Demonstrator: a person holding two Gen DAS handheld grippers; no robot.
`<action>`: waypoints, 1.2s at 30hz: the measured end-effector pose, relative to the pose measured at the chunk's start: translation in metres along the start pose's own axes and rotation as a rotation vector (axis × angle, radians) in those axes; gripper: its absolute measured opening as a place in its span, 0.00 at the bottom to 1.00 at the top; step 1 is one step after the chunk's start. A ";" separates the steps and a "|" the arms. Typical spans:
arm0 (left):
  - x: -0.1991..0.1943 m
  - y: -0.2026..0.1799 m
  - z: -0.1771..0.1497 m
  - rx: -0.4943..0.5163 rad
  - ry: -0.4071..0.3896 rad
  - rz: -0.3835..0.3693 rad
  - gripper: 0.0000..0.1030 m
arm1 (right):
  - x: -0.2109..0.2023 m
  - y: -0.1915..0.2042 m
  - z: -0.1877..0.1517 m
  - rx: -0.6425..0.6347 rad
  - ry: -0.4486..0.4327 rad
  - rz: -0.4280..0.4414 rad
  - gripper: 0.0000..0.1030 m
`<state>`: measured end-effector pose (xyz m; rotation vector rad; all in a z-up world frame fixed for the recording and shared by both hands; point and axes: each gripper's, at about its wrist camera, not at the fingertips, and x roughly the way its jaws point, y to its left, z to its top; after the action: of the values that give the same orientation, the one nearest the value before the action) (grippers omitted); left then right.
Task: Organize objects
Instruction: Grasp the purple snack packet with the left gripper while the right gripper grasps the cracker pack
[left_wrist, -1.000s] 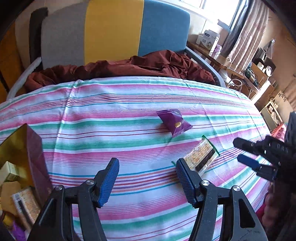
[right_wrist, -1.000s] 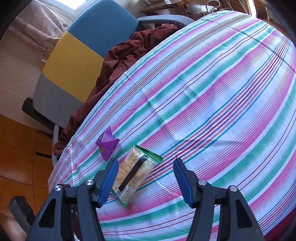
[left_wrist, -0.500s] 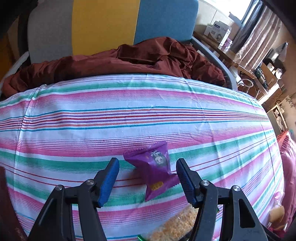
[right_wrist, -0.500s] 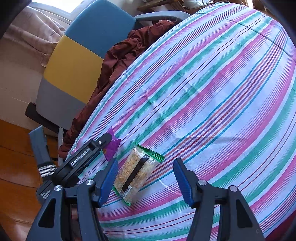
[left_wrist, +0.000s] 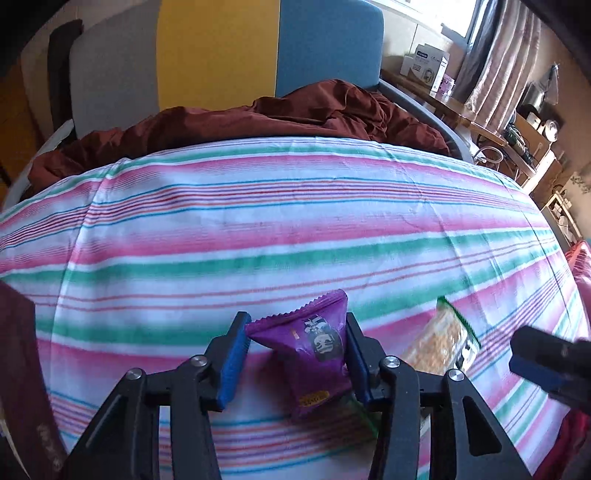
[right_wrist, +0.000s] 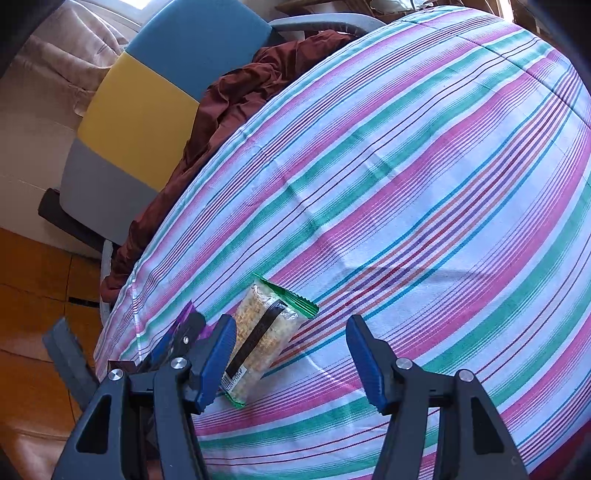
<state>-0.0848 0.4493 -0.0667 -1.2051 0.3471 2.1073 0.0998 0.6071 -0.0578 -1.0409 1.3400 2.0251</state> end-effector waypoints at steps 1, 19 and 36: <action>-0.007 0.000 -0.010 0.009 -0.009 0.005 0.48 | 0.001 0.001 0.000 -0.005 0.003 -0.006 0.61; -0.094 0.006 -0.147 0.150 -0.140 -0.056 0.48 | 0.042 0.044 -0.020 -0.251 0.031 -0.073 0.70; -0.086 0.003 -0.156 0.150 -0.175 -0.072 0.48 | 0.053 0.070 -0.044 -0.588 0.054 -0.352 0.42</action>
<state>0.0448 0.3283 -0.0785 -0.9265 0.3692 2.0675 0.0315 0.5389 -0.0728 -1.4659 0.5179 2.1598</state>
